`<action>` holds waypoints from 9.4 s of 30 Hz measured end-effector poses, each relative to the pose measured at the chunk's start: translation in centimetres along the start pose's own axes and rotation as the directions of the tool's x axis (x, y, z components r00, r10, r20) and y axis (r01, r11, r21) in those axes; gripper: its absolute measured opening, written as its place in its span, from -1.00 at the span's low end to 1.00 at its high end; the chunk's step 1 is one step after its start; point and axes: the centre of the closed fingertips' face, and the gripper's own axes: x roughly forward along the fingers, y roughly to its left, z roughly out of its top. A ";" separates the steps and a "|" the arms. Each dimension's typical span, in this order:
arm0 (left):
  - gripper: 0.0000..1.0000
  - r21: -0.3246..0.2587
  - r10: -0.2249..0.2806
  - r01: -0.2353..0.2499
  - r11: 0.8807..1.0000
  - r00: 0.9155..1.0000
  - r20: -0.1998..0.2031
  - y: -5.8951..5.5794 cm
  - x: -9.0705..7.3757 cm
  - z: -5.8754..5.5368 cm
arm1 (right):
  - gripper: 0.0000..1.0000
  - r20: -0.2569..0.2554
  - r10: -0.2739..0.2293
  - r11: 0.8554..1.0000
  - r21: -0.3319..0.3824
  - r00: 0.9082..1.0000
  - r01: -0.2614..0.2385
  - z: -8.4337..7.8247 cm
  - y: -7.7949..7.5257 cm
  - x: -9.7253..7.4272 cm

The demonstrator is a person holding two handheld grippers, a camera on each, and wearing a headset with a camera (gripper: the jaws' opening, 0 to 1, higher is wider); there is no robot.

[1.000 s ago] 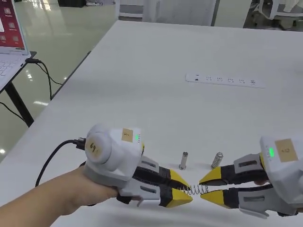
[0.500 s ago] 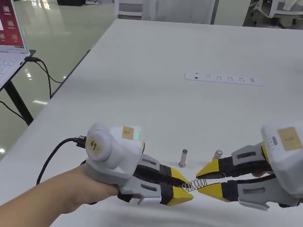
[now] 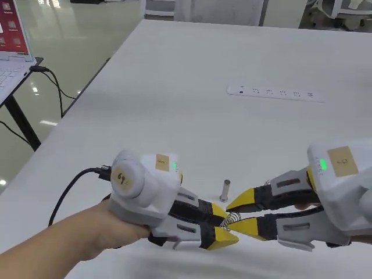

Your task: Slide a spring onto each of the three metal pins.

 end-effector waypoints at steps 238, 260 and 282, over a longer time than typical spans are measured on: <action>0.95 -0.273 0.460 -0.445 0.853 0.888 -0.009 7.3 -14.0 -4.5 | -0.71 0.017 -0.264 0.908 0.341 0.964 0.242 -4.6 -5.0 2.6; 0.94 -0.277 0.466 -0.450 0.849 0.885 -0.010 7.2 -14.6 -4.7 | -0.70 0.034 -0.202 0.932 0.315 0.979 0.182 -1.2 -5.4 9.9; 0.93 -0.285 0.468 -0.451 0.846 0.884 -0.010 7.1 -15.0 -4.8 | -0.75 -0.078 -0.209 0.912 0.345 0.975 0.223 -4.2 -6.9 13.6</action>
